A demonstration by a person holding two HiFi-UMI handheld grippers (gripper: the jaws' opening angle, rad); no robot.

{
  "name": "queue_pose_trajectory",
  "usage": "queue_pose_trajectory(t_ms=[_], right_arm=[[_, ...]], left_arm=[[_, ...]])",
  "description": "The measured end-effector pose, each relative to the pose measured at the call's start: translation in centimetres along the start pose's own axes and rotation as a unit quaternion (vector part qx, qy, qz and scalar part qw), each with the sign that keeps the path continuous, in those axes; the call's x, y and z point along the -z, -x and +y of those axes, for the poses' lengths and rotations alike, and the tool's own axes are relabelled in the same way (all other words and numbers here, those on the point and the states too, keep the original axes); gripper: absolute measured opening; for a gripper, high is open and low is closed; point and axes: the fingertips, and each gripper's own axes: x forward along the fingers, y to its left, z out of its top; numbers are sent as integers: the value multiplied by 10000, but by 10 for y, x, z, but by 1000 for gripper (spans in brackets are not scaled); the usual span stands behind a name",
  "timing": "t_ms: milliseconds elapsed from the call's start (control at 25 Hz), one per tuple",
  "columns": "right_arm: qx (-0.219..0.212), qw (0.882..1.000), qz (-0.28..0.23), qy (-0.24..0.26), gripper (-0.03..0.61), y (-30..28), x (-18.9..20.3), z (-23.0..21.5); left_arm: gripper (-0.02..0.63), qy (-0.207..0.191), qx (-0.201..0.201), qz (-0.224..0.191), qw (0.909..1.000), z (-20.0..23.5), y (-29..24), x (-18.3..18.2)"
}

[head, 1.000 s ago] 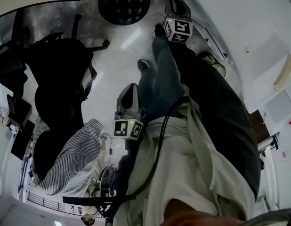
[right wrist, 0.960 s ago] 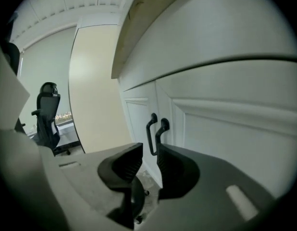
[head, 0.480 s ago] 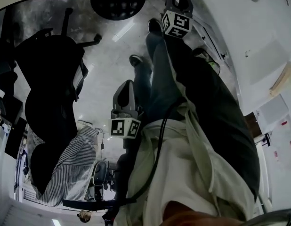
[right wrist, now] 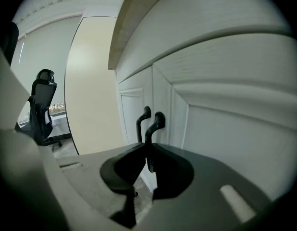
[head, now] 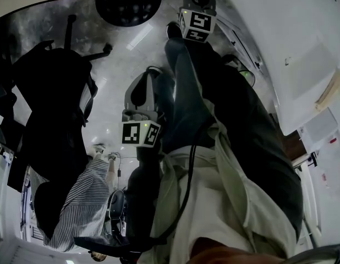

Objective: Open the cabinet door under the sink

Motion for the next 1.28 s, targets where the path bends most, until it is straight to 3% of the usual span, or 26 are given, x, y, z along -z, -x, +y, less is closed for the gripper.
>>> queue_pose_trajectory(t_ms=[240,480,640,1000,1160,1280], right_arm=[[-390,9990,-15,212,35,12,5,16],[-1216,9905,141,621,37,58,33,64],[-1539,9846,294,774,37,88,53,85],[-1860,9777,393,894,38,191,116,106],[-1970,9758,410,858,46,246,150,88],[-2031,9717,816,887,48,286,174,64]], left_arm=[[6,-330,213,-123,9992,6,-41,-10],[6,-197,138,-358,9991,18,-41,-8],[6,-151,240,-461,9985,17,-28,4],[6,-221,558,-295,9978,8,65,77],[6,-250,545,-155,9981,20,115,112],[6,-165,409,-161,9989,25,144,125]])
